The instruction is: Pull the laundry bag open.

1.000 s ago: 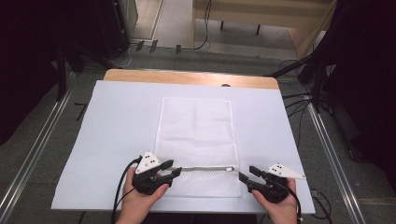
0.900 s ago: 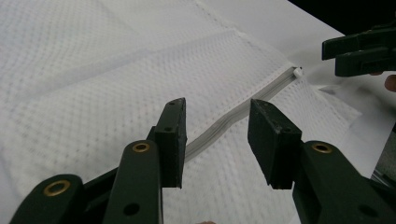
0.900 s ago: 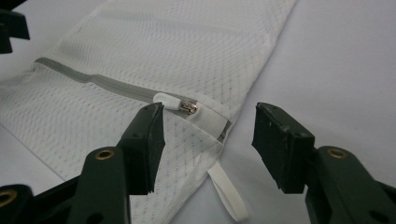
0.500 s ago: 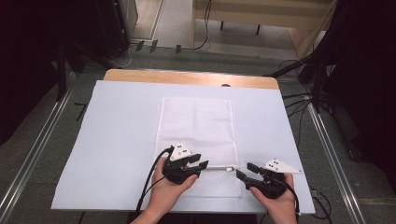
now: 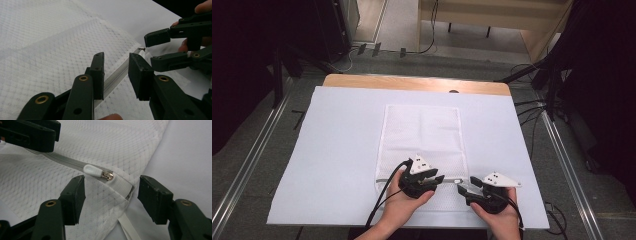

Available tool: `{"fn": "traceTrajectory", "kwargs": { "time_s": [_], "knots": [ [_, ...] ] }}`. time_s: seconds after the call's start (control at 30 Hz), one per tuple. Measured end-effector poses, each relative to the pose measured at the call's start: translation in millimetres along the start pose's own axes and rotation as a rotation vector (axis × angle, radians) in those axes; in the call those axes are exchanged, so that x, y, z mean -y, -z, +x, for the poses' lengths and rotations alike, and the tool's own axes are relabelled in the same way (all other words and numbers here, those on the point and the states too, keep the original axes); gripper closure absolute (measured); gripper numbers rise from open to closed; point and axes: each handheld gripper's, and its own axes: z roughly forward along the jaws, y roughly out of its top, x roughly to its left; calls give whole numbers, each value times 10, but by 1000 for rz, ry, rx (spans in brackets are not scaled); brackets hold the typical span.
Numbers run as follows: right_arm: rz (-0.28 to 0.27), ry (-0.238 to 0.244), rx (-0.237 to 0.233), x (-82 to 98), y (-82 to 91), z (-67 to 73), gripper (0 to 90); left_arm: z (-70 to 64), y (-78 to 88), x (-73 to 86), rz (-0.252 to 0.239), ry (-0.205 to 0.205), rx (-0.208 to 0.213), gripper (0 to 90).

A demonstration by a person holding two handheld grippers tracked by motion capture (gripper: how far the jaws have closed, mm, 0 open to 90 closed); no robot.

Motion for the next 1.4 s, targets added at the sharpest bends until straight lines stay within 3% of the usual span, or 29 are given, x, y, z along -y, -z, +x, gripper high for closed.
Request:
{"fn": "traceTrajectory", "kwargs": {
  "time_s": [0.23, 0.37, 0.53, 0.73, 0.87, 1.0, 1.2, 1.23, 1.27, 1.33, 1.4],
  "knots": [
    [37, 7, -7, 110, 15, 97, 369, -26, -6, 2, -1, -11, 9, 657],
    [46, 11, 70, 129, 41, 172, 313, -32, -11, 6, 3, -16, 8, 651],
    [50, -30, 73, 167, 96, 222, 374, -26, -1, 3, 1, -20, 10, 643],
    [40, -155, 89, 208, 164, 241, 432, -24, 15, -3, -5, -20, 8, 632],
    [36, -179, 96, 227, 177, 282, 450, -27, 7, -4, -7, -16, 9, 632],
    [21, -193, 134, 237, 153, 326, 529, -35, -8, -3, -5, -13, 11, 635],
    [4, -175, 161, 235, 105, 356, 627, -43, -42, -1, 7, -16, 24, 628],
    [0, -159, 183, 241, 97, 366, 722, -45, -49, -2, 10, -19, 25, 628],
    [0, -159, 183, 241, 97, 366, 722, -47, -56, -4, 9, -18, 28, 628],
    [2, -143, 198, 253, 96, 364, 880, -59, -74, -11, 14, -19, 30, 628],
    [-3, -152, 192, 258, 95, 347, 900, -68, -94, -16, 14, -17, 38, 629]
  ]
}}
